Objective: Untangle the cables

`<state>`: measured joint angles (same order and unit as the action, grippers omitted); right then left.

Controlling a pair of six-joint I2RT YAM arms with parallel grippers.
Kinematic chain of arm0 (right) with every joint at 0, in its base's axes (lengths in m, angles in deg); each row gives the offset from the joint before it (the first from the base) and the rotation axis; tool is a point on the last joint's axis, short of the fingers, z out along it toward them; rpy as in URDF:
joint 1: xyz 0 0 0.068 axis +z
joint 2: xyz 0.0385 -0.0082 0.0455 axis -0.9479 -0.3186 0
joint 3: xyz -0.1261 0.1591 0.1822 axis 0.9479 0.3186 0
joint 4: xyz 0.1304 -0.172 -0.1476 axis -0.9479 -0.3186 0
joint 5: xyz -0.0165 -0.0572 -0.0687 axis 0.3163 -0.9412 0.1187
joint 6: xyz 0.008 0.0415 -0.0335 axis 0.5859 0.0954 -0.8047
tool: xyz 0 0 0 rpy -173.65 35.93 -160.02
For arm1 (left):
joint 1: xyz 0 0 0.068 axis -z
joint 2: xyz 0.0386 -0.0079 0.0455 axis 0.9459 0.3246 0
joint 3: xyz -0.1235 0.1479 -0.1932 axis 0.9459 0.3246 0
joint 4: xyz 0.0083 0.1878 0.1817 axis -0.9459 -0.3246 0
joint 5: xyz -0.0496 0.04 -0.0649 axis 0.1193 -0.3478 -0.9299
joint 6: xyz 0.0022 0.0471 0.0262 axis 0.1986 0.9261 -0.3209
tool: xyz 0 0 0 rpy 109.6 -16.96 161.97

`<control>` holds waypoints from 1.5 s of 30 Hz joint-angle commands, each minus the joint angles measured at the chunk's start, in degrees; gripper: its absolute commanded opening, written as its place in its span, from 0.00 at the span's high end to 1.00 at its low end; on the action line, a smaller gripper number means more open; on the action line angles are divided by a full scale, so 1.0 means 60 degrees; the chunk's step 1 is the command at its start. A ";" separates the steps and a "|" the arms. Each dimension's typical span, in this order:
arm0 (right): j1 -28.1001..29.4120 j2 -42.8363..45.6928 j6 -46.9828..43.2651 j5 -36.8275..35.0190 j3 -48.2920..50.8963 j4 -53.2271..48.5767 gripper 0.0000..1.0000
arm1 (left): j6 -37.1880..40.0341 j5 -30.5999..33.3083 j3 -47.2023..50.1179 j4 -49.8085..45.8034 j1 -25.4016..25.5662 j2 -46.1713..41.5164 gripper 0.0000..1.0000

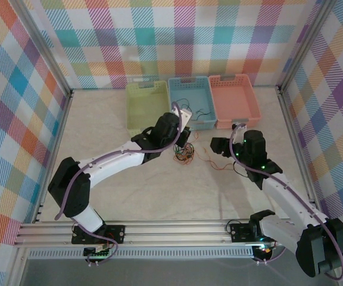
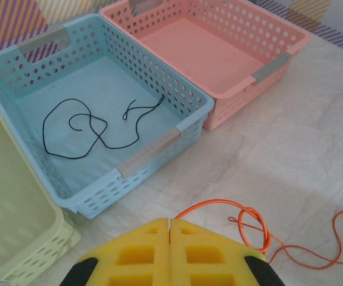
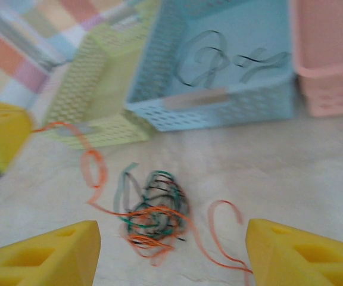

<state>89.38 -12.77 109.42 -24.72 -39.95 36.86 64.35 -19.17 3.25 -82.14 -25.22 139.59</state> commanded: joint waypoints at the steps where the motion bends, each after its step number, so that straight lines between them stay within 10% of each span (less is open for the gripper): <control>1: -0.0034 0.0137 -0.0199 0.1849 0.0285 0.1603 0.35 | -0.0199 -0.0706 0.0223 0.0648 -0.0115 -0.0677 1.00; 10: 0.0228 -0.1029 0.0079 0.3924 0.0692 0.4129 0.37 | -0.1167 -0.1304 0.1231 0.1055 -0.0357 -0.1981 1.00; 25: 0.2060 -0.2246 -0.2822 0.3320 0.1476 0.7116 0.34 | -0.2672 -0.1835 0.1610 0.0525 -0.0491 -0.3387 1.00; 45: 0.2773 -0.5317 -0.2518 0.3608 0.1412 1.2888 0.38 | -0.4414 -0.2176 0.1809 -0.0712 -0.0478 -0.4231 1.00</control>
<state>105.09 -44.09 95.17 -4.72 -29.35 108.29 39.61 -31.30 13.39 -85.63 -27.71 114.85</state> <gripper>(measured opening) 0.622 0.050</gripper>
